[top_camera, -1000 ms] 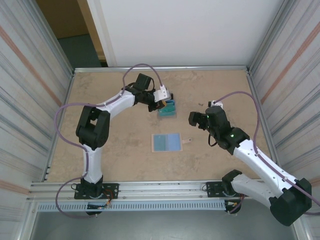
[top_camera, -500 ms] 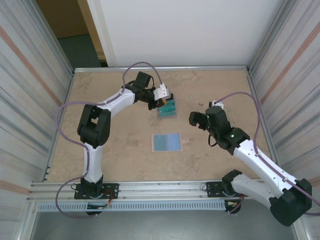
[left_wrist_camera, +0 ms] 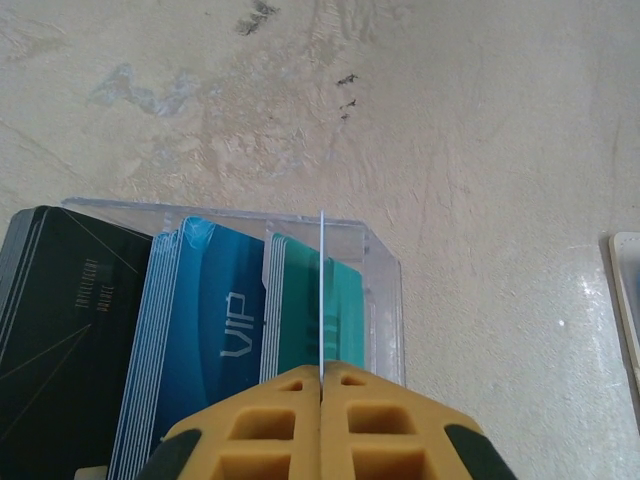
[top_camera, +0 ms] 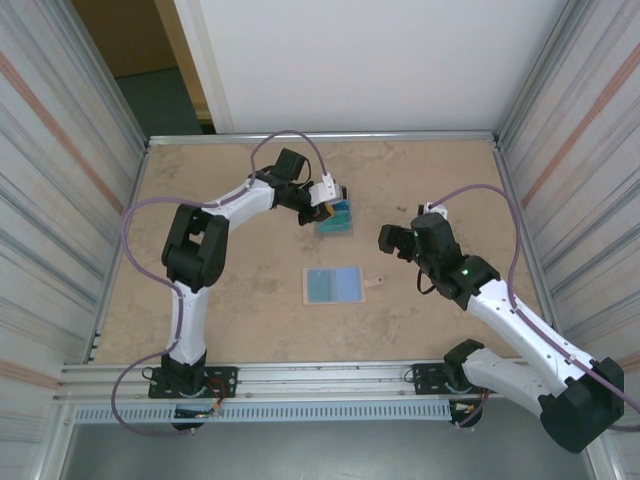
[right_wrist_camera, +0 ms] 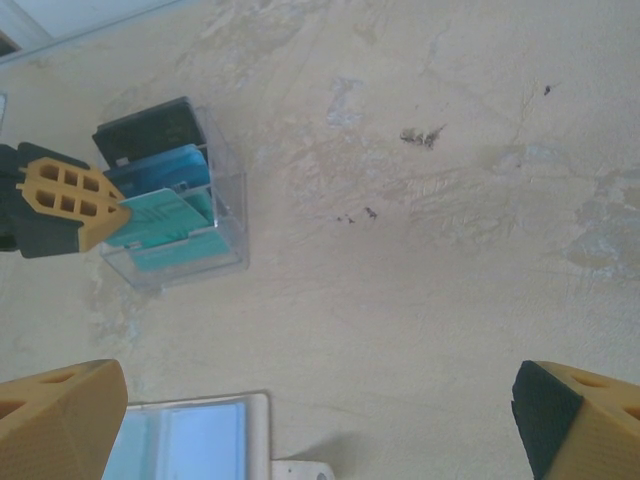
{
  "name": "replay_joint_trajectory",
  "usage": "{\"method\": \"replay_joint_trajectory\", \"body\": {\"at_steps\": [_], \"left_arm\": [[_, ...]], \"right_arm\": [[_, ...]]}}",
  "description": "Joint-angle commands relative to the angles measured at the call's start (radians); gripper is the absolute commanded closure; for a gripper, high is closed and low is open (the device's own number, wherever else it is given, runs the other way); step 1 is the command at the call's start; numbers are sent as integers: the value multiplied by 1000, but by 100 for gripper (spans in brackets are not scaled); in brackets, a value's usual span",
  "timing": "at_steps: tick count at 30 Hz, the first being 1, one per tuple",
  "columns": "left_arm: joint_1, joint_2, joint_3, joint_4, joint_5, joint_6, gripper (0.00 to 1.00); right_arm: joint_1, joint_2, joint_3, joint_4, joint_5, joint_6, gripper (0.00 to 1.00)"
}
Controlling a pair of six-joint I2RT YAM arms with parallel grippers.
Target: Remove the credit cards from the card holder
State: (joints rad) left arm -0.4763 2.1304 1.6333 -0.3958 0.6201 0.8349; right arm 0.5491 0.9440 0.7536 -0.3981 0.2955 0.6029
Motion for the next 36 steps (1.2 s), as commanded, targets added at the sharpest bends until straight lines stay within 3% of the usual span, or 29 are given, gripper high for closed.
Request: {"method": "replay_joint_trajectory", "body": {"at_steps": [1, 9, 12, 15, 25, 32, 33, 35, 36], "left_arm": [[-5, 18, 40, -19, 28, 16, 100], [-12, 33, 49, -24, 13, 14, 100], [-16, 36, 53, -25, 2, 11, 92], [-20, 31, 57, -25, -5, 0, 74], [-20, -138, -60, 91, 2, -84, 70], [-22, -400, -354, 364, -111, -268, 30], [-23, -444, -416, 412, -141, -306, 28], [-30, -525, -523, 504, -250, -400, 13], [-33, -566, -588, 559, -322, -459, 2]], "right_arm": [[-8, -27, 24, -16, 15, 32, 1], [-7, -32, 24, -25, 11, 37, 1], [-8, -30, 28, -25, 6, 36, 1], [-8, -27, 29, -26, 0, 33, 1], [12, -8, 17, -10, -22, 25, 2], [92, 40, 32, -15, -3, 27, 11], [109, 40, 36, -17, 0, 31, 12], [147, 89, 43, -16, 5, 39, 15], [170, 104, 47, -16, 15, 43, 17]]}}
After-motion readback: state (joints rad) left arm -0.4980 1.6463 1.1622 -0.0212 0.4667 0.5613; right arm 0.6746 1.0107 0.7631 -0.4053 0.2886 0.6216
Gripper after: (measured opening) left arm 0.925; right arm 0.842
